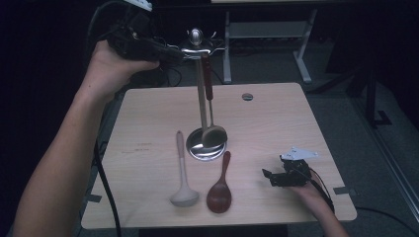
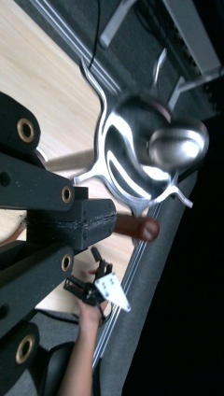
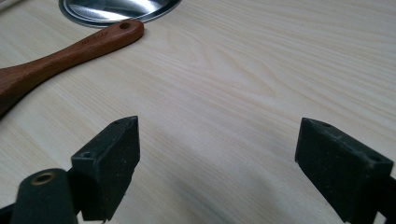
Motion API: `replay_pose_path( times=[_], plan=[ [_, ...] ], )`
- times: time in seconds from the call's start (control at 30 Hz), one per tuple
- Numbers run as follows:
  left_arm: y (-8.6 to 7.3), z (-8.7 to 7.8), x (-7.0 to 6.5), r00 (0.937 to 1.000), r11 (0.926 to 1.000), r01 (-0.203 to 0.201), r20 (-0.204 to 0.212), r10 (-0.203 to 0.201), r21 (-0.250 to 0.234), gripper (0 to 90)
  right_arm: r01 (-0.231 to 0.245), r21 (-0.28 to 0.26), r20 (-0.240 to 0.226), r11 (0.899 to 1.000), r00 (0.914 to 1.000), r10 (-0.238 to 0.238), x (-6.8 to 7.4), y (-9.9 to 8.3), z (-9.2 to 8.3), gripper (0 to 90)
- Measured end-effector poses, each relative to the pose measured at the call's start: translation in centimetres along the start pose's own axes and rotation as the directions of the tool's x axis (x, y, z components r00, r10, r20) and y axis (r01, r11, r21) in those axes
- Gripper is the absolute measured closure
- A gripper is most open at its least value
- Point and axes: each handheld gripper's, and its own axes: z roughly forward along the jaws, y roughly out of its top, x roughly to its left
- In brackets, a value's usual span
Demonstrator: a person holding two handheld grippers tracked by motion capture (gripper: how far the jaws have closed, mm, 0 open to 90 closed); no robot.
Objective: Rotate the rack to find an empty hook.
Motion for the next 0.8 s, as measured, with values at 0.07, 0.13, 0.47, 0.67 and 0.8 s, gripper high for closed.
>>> replay_pose_path(
  times=[0.07,0.13,0.47,0.67,0.8],
  plan=[
    [0.0,0.4,-0.1,1.0000,0.9998,-0.008,-0.002,0.008,0.019,89.9,0.000,-0.003,0.003,1.000,1.0000,0.000,-0.1,0.0,0.0,13.9],
    [-0.1,0.6,-0.1,0.9999,0.9997,-0.002,-0.010,0.003,0.024,89.9,0.000,-0.004,0.008,1.000,1.0000,0.000,-0.2,0.0,0.0,13.9],
    [-0.3,0.9,0.5,0.9992,0.9991,0.022,-0.034,-0.021,0.035,89.9,0.004,0.000,0.011,1.000,0.9999,-0.004,-0.3,-0.1,0.1,13.8],
    [-0.5,0.6,1.1,0.9974,0.9987,0.036,-0.063,-0.034,0.036,89.9,0.005,-0.002,0.011,1.000,0.9999,-0.005,-0.3,-0.1,0.1,13.7],
    [-0.7,0.4,1.9,0.9952,0.9981,0.053,-0.084,-0.051,0.030,89.9,0.006,-0.001,0.010,1.000,0.9999,-0.006,-0.3,-0.1,0.1,13.7]
  ],
)
